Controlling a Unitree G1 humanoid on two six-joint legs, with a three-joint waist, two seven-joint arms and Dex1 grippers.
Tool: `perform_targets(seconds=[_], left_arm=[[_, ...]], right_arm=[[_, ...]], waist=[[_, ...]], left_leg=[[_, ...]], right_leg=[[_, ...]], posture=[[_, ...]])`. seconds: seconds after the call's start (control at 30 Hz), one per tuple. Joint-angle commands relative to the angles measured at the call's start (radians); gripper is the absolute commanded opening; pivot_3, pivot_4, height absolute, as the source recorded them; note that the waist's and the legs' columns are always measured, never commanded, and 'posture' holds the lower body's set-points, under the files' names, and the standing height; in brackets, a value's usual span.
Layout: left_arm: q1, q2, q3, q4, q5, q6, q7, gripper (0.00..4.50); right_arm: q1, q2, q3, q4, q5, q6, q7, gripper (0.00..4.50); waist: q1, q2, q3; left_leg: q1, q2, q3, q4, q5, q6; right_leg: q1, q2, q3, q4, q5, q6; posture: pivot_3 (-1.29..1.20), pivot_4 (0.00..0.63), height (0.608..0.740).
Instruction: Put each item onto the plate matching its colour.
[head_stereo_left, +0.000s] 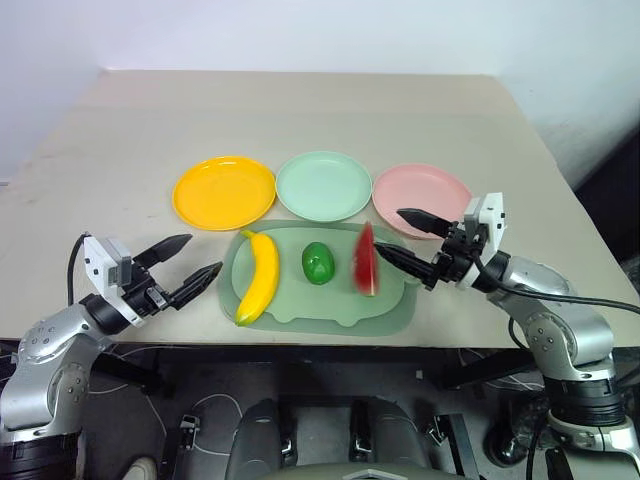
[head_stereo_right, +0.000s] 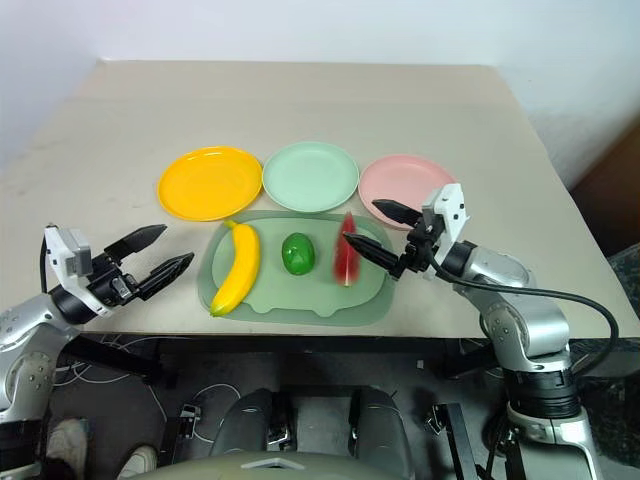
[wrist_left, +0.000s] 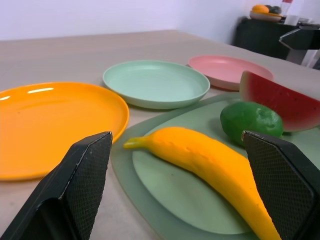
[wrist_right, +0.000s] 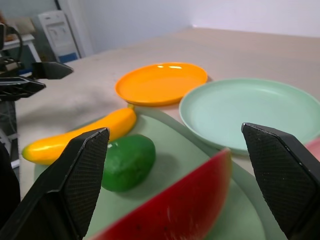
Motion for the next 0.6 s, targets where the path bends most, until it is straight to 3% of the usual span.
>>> perform_targets(seconds=[0.03, 0.37, 0.6], left_arm=[[0.000, 0.016, 0.014, -0.011, -0.006, -0.008, -0.014, 4.37], [-0.022, 0.000, -0.021, -0.023, 0.000, -0.002, -0.008, 4.37], [-0.062, -0.023, -0.062, -0.012, 0.009, -0.009, 0.002, 4.37]], right_arm=[[0.005, -0.014, -0.025, -0.064, 0.030, 0.008, -0.004, 4.50], [0.006, -0.020, -0.012, -0.106, 0.048, 0.102, -0.068, 4.50], [-0.031, -0.062, 0.004, -0.128, 0.051, 0.272, -0.156, 4.50]], waist=[[-0.001, 0.000, 0.000], [0.000, 0.000, 0.000], [0.000, 0.000, 0.000]], left_leg=[[0.000, 0.000, 0.000, 0.000, 0.000, 0.000], [0.000, 0.000, 0.000, 0.000, 0.000, 0.000], [0.000, 0.000, 0.000, 0.000, 0.000, 0.000]], right_leg=[[0.000, 0.000, 0.000, 0.000, 0.000, 0.000], [0.000, 0.000, 0.000, 0.000, 0.000, 0.000], [0.000, 0.000, 0.000, 0.000, 0.000, 0.000]], posture=[[0.00, 0.150, 0.695], [0.00, 0.150, 0.695], [0.00, 0.150, 0.695]])
